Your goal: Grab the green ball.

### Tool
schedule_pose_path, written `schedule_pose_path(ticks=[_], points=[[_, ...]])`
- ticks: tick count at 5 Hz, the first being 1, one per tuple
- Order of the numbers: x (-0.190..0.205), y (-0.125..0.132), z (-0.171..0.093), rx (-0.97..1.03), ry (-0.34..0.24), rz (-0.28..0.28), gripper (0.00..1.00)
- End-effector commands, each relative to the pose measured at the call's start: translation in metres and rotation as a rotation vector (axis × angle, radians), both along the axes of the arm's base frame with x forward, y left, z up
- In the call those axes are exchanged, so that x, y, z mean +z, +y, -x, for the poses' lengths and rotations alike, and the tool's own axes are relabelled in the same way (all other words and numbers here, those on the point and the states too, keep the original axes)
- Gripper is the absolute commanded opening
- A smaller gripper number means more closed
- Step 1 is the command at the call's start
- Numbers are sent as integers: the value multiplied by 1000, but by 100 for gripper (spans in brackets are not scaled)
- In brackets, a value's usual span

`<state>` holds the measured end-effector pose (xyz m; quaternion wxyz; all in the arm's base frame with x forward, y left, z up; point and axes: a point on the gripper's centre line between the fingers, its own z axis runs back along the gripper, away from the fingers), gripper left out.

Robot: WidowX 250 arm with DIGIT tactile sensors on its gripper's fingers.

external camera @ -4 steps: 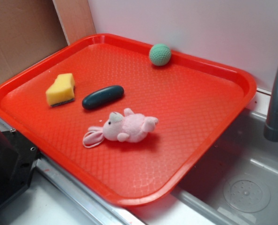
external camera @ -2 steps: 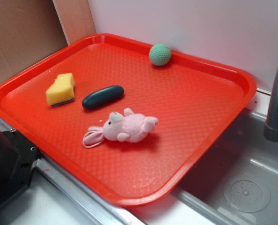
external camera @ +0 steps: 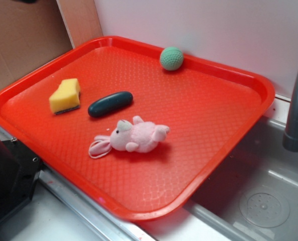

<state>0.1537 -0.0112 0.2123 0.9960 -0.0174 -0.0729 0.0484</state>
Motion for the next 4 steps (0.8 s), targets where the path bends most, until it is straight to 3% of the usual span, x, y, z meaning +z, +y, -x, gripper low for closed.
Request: schedule_pose_path(ticks=[1, 2, 4], points=[[-44, 4, -61, 177, -114, 5, 100], [-66, 7, -89, 199, -142, 21, 100], [-112, 1, -134, 115, -173, 0, 100]])
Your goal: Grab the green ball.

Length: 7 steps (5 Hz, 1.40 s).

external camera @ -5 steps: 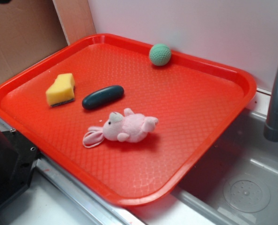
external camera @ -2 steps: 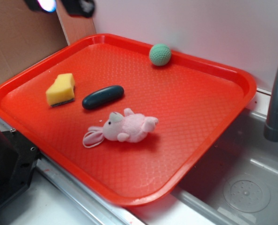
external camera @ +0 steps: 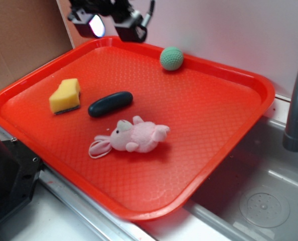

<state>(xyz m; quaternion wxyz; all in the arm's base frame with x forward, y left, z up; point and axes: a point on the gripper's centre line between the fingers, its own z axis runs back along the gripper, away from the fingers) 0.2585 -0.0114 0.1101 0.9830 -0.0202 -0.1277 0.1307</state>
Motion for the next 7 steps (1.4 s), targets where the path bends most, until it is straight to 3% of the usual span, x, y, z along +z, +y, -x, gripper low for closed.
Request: schedule_pose_path(ticks=[1, 3, 5, 6, 7], points=[[-31, 3, -52, -64, -50, -87, 100], [-55, 11, -87, -95, -48, -85, 100], [-74, 12, -99, -100, -41, -86, 96], [-77, 11, -100, -97, -47, -92, 0], [-76, 13, -101, -75, -58, -76, 0]])
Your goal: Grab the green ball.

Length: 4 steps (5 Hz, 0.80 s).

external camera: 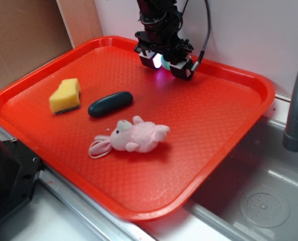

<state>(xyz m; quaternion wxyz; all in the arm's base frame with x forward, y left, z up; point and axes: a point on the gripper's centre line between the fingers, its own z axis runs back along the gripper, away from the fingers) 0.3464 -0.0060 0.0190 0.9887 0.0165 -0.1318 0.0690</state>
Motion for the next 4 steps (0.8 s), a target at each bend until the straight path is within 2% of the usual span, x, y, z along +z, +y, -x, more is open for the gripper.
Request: schedule_pose_path(ticks=[1, 2, 3, 4], points=[[15, 9, -14, 43, -65, 11, 0], [22, 17, -12, 61, -18, -22, 0], [35, 15, -2, 52, 3, -88, 0], [54, 12, 18, 77, 39, -121, 0]])
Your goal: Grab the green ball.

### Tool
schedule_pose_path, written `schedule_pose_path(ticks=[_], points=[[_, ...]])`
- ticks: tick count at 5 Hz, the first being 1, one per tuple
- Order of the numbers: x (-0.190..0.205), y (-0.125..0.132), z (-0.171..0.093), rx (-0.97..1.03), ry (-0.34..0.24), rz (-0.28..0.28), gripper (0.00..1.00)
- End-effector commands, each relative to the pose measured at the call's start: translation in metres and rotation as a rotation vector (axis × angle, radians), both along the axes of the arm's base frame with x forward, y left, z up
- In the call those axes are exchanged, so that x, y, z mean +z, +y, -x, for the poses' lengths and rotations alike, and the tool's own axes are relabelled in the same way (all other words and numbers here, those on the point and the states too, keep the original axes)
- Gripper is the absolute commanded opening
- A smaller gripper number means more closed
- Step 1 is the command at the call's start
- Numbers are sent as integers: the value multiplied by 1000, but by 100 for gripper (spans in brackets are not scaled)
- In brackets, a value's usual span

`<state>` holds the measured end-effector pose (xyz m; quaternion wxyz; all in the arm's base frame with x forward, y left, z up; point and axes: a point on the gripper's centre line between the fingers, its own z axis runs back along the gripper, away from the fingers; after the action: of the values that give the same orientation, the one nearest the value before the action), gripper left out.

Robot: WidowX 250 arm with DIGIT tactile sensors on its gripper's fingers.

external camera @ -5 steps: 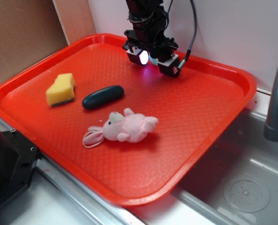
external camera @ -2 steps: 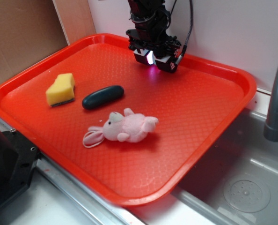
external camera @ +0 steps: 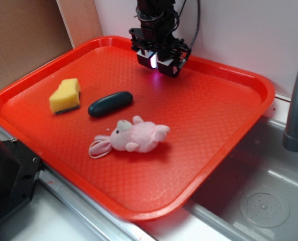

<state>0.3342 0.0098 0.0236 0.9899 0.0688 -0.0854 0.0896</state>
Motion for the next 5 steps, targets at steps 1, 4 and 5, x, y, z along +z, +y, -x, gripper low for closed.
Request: schedule_pose_path(ticks=[1, 4, 5], points=[[67, -8, 27, 54, -1, 46, 0], [127, -12, 115, 81, 123, 304, 0], [140, -12, 141, 79, 90, 298, 0]])
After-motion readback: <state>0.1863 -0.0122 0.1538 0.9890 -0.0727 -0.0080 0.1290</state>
